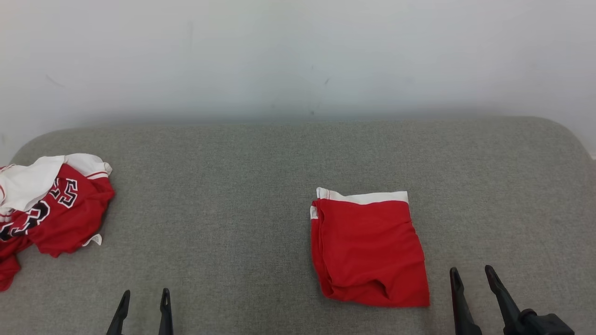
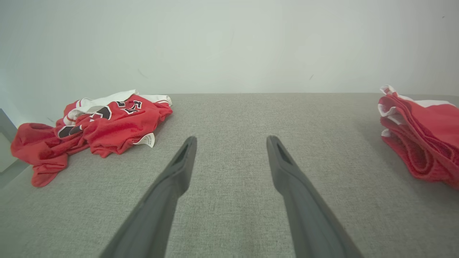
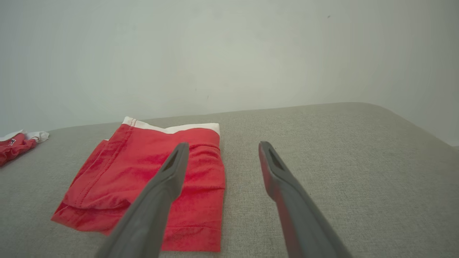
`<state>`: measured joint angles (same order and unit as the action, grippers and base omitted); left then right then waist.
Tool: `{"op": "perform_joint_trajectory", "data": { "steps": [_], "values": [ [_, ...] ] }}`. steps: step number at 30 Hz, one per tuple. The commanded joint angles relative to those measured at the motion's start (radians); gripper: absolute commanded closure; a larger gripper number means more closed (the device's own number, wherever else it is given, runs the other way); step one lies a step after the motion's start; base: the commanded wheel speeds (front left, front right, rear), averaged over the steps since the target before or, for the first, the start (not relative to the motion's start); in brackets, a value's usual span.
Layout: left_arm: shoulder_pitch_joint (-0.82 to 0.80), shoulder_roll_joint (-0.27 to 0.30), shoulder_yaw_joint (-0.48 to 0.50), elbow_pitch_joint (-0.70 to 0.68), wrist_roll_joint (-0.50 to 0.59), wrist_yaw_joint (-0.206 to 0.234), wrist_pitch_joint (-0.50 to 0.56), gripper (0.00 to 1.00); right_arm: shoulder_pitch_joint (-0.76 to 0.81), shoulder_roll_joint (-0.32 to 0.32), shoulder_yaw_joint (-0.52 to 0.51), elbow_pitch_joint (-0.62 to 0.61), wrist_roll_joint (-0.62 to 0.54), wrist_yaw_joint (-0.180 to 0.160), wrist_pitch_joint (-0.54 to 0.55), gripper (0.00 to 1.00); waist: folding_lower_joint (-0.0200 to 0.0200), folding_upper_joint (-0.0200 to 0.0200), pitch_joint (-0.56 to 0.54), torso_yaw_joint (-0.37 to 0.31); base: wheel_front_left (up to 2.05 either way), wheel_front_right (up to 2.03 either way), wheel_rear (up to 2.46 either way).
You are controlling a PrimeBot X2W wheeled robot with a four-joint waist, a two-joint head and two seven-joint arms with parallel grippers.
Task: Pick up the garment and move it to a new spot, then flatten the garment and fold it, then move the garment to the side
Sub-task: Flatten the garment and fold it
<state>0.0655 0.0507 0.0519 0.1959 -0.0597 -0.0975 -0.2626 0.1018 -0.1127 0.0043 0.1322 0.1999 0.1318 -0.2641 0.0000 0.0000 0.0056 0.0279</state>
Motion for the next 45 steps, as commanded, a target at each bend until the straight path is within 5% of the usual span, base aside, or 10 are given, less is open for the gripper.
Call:
{"op": "perform_joint_trajectory", "data": {
  "steps": [1,45],
  "values": [
    [0.018,-0.001,0.005,-0.001,0.003,0.001,-0.003,0.00,0.010,0.002,0.003,0.004,-0.010,-0.002,-0.001,0.00,0.0000,0.0000,-0.002,0.002,0.00,0.00,0.00],
    [0.031,-0.001,0.002,-0.015,-0.015,-0.003,-0.003,0.00,0.013,0.005,0.011,0.030,-0.018,-0.002,-0.001,0.00,0.0000,0.0000,-0.015,0.007,0.00,0.00,0.00]
  ]
}}
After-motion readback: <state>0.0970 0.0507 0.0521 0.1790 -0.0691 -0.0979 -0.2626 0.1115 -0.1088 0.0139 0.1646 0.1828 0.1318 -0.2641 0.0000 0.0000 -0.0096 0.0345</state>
